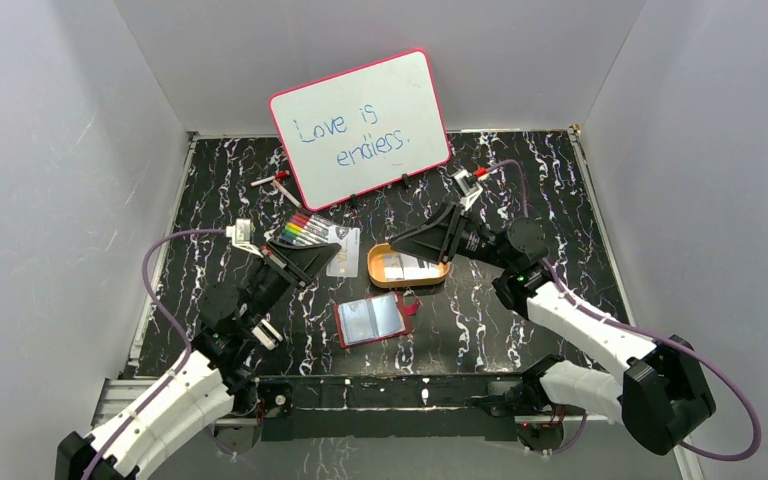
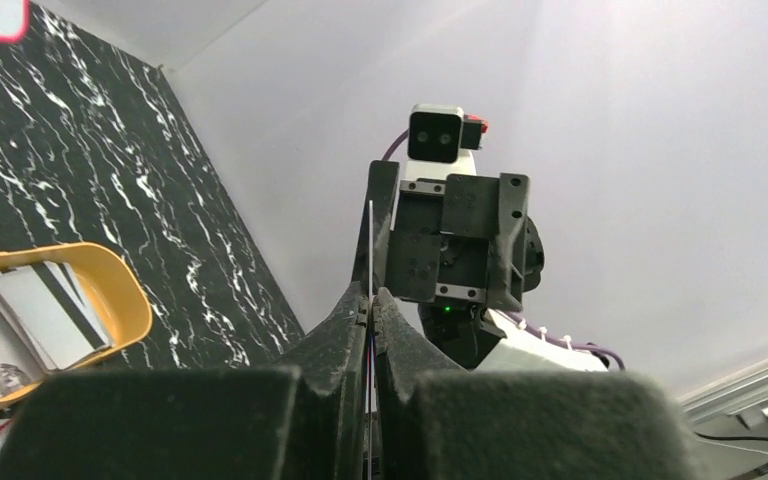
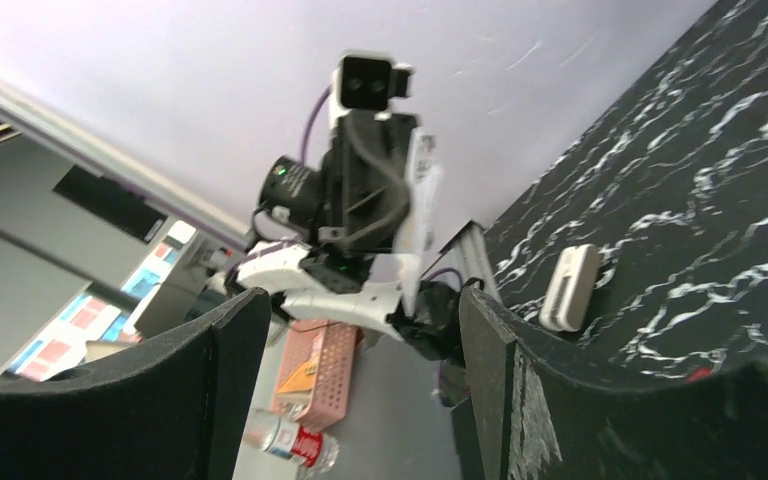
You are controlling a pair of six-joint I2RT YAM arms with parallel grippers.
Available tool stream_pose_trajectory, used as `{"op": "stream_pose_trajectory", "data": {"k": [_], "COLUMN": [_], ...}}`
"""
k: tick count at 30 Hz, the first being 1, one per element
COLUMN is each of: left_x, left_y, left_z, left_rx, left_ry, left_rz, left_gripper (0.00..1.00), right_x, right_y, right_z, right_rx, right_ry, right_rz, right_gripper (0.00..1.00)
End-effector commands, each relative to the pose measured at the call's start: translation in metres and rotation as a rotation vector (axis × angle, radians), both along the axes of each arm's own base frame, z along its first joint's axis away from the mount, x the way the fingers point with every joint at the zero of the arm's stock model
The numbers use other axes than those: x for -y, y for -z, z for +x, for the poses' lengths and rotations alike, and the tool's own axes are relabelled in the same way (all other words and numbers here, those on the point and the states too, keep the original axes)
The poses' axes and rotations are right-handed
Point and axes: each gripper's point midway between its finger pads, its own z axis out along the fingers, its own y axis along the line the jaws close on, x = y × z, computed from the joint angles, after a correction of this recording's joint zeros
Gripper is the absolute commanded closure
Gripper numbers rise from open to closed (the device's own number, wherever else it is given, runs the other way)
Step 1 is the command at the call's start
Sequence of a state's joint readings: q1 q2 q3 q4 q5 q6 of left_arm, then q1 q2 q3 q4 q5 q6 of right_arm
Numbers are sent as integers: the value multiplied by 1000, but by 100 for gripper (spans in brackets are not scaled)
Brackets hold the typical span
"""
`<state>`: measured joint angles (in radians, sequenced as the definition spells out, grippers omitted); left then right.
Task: Put the credit cards into the card holder
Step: Pick up the credit card from the storage box.
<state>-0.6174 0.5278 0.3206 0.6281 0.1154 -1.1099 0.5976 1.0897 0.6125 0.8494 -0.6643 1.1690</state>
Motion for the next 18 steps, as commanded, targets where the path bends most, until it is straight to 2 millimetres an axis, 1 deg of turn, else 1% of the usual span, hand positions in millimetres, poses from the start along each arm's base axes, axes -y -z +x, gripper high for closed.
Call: {"op": "stream_pose_trajectory", "data": {"k": [1, 3, 5, 7, 12, 18], "left_x": [6, 7, 7, 5, 3, 4], "left_y": [-30, -32, -32, -29, -24, -20], "left_z": [-5, -1, 2, 5, 6, 5], "left_rx": [70, 64, 47, 21, 1, -11], "left_ry": [59, 59, 50, 39, 31, 40], "left_rz": [-124, -135, -152, -173, -185, -183], "left_gripper": [100, 100, 100, 100, 100, 100], "right_x": [-8, -15, -21, -28, -42, -55], "right_y": [-33, -28, -18, -11, -10, -15], "right_z": [-25, -23, -18, -17, -20, -21], "right_rx": [67, 58, 28, 22, 3, 9], "right_ry": [-87, -76, -38, -18, -38, -61], "right_rz": [62, 43, -2, -14, 10, 18], "right_gripper": [24, 26, 31, 33, 34, 44]}}
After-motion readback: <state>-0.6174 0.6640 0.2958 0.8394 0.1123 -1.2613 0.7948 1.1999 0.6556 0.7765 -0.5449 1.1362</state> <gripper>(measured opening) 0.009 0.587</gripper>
